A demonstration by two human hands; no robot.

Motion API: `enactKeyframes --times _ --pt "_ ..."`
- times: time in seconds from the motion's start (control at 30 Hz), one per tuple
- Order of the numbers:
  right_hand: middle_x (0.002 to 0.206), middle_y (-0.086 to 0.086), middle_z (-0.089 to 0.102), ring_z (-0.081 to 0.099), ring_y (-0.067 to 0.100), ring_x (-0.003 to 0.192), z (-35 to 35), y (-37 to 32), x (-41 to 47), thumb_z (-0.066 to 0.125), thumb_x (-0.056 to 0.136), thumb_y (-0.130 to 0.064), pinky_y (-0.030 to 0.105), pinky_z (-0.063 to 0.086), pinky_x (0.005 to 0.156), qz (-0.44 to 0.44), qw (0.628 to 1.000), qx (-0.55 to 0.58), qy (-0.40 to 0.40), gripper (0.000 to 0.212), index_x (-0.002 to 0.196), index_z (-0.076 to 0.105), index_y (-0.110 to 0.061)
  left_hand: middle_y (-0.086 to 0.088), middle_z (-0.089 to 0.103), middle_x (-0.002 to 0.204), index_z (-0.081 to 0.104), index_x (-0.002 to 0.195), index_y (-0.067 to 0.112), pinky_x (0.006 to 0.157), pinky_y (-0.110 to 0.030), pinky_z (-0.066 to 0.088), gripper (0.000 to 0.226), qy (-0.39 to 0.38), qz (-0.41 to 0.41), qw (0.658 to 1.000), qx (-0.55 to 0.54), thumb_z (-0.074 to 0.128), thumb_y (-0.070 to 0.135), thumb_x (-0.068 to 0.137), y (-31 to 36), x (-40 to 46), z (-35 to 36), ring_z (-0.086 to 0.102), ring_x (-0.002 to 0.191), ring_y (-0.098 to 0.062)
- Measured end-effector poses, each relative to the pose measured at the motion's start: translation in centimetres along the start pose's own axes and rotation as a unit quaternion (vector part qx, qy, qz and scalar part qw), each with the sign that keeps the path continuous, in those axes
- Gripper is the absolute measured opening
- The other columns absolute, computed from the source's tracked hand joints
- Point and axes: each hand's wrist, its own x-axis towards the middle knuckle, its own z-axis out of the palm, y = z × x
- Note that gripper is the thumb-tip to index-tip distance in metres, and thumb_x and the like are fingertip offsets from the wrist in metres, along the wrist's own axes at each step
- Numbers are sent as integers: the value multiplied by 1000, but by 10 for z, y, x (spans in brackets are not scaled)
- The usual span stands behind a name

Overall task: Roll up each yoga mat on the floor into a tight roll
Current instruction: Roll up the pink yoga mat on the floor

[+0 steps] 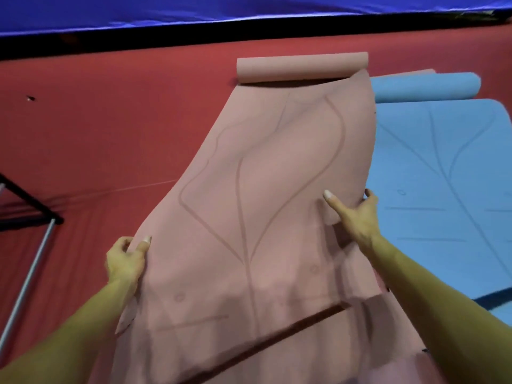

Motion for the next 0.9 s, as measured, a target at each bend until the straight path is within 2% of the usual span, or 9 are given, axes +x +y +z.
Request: enactKeyframes --times 0.1,0.23,0.37,0.5,0.57,0.63,0.73,0.83,0.9 --pt "146 -4 55 54 21 134 35 -30 -16 82 49 -89 49 47 111 -48 998 -9 35 131 152 30 -27 -9 71 91 67 91 15 82 -50 53 34 38 -29 999 16 77 47 83 -30 -25 -35 65 86 -35" --pt "133 7 63 60 35 121 52 -50 -43 72 74 -77 51 48 99 -87 981 -171 11 100 151 27 -32 -17 66 88 66 95 9 82 -45 45 24 99 -54 994 3 77 30 93 -53 -61 -72 61 86 -34" --pt "116 15 69 67 38 107 55 -27 -46 73 87 -58 45 44 80 -3 948 -317 17 85 149 29 -21 -14 66 80 64 89 9 76 -45 46 26 94 -37 995 1 78 30 93 -62 -80 -76 63 81 -35" --pt "129 16 65 65 37 115 41 -12 -38 73 87 -55 45 49 90 74 912 -404 5 90 154 27 -16 -23 74 91 70 86 3 69 -37 47 28 -32 -112 993 -12 82 28 90 -52 -57 -71 61 73 -25" --pt "131 19 60 62 40 116 30 -7 -32 73 86 -57 48 48 90 72 902 -425 13 89 153 29 -20 -19 76 94 71 96 3 66 -34 49 23 -103 -115 988 -4 82 22 90 -42 -43 -72 64 73 -26" --pt "128 21 55 60 44 113 20 2 -31 71 85 -62 51 47 92 68 901 -428 17 81 147 33 -26 -12 75 97 70 110 7 68 -35 51 24 -143 -93 985 -12 79 20 91 -22 -26 -71 66 79 -23" --pt "131 22 46 49 44 119 19 18 -35 70 84 -65 55 42 98 56 882 -467 7 76 142 37 -29 -6 70 110 63 127 13 79 -37 53 40 -167 -73 982 -51 75 33 94 13 10 -55 65 97 -21" --pt "142 26 36 42 48 128 40 11 -44 72 80 -66 62 36 108 -15 865 -499 44 93 150 30 -21 -7 69 128 62 138 10 102 -45 53 73 -145 -60 985 -78 84 52 81 39 49 -33 65 116 -25" --pt "152 28 31 35 49 137 62 -13 -48 65 86 -62 65 30 114 -153 859 -485 60 94 157 23 -17 -6 70 126 64 136 8 106 -46 52 86 -139 -60 983 -104 87 61 72 57 70 -18 67 115 -24"
